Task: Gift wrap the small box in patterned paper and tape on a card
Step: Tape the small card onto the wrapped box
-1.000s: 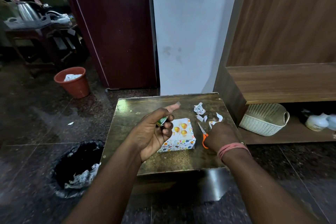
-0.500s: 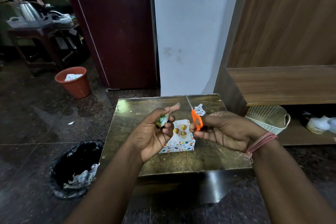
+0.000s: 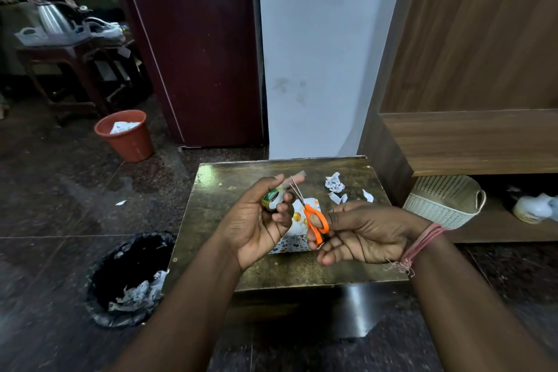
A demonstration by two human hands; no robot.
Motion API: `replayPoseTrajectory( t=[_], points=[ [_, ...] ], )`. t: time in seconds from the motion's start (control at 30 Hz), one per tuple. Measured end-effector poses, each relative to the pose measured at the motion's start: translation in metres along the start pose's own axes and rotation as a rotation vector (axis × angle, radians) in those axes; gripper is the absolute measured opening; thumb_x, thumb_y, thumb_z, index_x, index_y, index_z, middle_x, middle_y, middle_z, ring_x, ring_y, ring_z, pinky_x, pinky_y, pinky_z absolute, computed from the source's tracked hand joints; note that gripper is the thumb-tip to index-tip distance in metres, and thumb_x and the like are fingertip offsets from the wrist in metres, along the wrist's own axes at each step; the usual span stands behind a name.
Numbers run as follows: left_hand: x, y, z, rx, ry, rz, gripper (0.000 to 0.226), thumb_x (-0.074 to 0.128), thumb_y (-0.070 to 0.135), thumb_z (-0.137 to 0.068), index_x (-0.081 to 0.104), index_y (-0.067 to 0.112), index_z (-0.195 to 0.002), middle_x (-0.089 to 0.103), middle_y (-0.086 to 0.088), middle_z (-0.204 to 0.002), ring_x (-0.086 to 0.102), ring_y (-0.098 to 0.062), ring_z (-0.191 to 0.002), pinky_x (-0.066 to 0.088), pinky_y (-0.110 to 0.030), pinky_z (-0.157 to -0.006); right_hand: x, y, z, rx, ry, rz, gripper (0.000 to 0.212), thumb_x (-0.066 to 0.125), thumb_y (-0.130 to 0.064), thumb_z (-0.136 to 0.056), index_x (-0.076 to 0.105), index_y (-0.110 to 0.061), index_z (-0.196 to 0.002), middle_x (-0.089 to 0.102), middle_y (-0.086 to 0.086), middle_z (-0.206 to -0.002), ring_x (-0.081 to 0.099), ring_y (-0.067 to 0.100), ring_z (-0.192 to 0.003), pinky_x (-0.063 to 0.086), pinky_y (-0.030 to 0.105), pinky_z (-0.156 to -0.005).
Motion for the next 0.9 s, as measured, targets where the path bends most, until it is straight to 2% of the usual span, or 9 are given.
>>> replayPoseTrajectory(
  t=[0.3,0.37,0.43,0.5,0.63,0.7,0.8,0.9],
  points=[
    [0.0,0.0,0.0,-0.012,-0.019,-0.024,0.045,0.066,0.023,-0.091,0.069,0.0,-0.13,0.05,-0.001,-0.081,0.042,-0.002,-0.06,0.041,-0.011,-0.045,0.0,-0.003,-0.005,-0.055,0.014,-0.017,0.053,0.092,-0.032,-0.07,0.067,0.005,-0.099,0.065,0.018,-0.094,0.07,0.025,-0.078,0.061,0.029,-0.069],
    [0.002,-0.001,0.001,-0.016,-0.021,-0.049,0.045,0.066,0.024,-0.091,0.069,0.001,-0.129,0.05,0.0,-0.081,0.042,-0.002,-0.06,0.04,-0.011,-0.046,0.0,-0.004,-0.005,-0.064,0.031,-0.01,0.041,0.087,-0.029,-0.075,0.069,0.003,-0.095,0.064,0.016,-0.09,0.07,0.023,-0.074,0.061,0.027,-0.066],
    [0.002,-0.001,0.001,-0.018,-0.022,-0.05,0.044,0.065,0.024,-0.092,0.069,0.001,-0.13,0.05,0.0,-0.081,0.042,-0.002,-0.059,0.04,-0.011,-0.045,0.0,-0.005,-0.005,-0.081,0.064,-0.009,0.022,0.075,-0.021,-0.085,0.072,0.0,-0.089,0.063,0.015,-0.086,0.07,0.02,-0.069,0.06,0.024,-0.062],
    [0.001,-0.001,0.0,-0.022,-0.025,-0.036,0.045,0.064,0.023,-0.093,0.067,0.001,-0.132,0.051,0.0,-0.081,0.043,-0.003,-0.059,0.041,-0.012,-0.045,-0.002,-0.006,-0.004,-0.098,0.094,-0.018,0.016,0.064,-0.013,-0.091,0.073,-0.001,-0.087,0.062,0.016,-0.085,0.069,0.019,-0.067,0.059,0.022,-0.06],
    [-0.003,0.0,-0.001,-0.013,-0.037,-0.018,0.053,0.071,0.021,-0.089,0.063,-0.001,-0.136,0.052,-0.001,-0.082,0.044,-0.003,-0.061,0.043,-0.014,-0.046,-0.006,-0.008,0.006,-0.112,0.036,0.006,0.018,0.066,-0.016,-0.092,0.07,0.001,-0.095,0.063,0.016,-0.092,0.068,0.021,-0.078,0.061,0.026,-0.07],
    [-0.004,0.001,-0.001,0.009,-0.034,-0.055,0.048,0.069,0.022,-0.092,0.065,0.001,-0.135,0.053,-0.001,-0.085,0.044,-0.004,-0.064,0.043,-0.014,-0.048,-0.011,-0.01,0.013,-0.11,0.031,0.037,0.021,0.068,-0.017,-0.09,0.068,0.003,-0.097,0.064,0.018,-0.094,0.068,0.022,-0.08,0.06,0.028,-0.071],
    [-0.003,0.002,-0.001,0.059,-0.01,-0.103,0.043,0.063,0.02,-0.096,0.064,0.003,-0.136,0.057,-0.001,-0.09,0.047,-0.007,-0.069,0.046,-0.016,-0.054,-0.025,-0.008,0.018,-0.111,0.184,0.109,0.019,0.068,-0.014,-0.091,0.067,0.004,-0.096,0.066,0.017,-0.09,0.067,0.022,-0.074,0.059,0.027,-0.065],
    [-0.002,0.003,-0.001,0.097,0.002,-0.081,0.04,0.061,0.017,-0.096,0.066,0.001,-0.133,0.061,-0.004,-0.094,0.052,-0.007,-0.071,0.05,-0.015,-0.057,-0.049,0.002,0.016,-0.004,0.515,0.313,0.012,0.068,-0.01,-0.093,0.067,0.002,-0.09,0.067,0.018,-0.084,0.063,0.024,-0.064,0.055,0.031,-0.061]
  ],
)
Point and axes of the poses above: each hand's wrist, its own z-axis away from the middle knuckle, its own x-axis out of the palm, y = z × x, the point moved 3 cm from there along -z, towards the middle knuckle
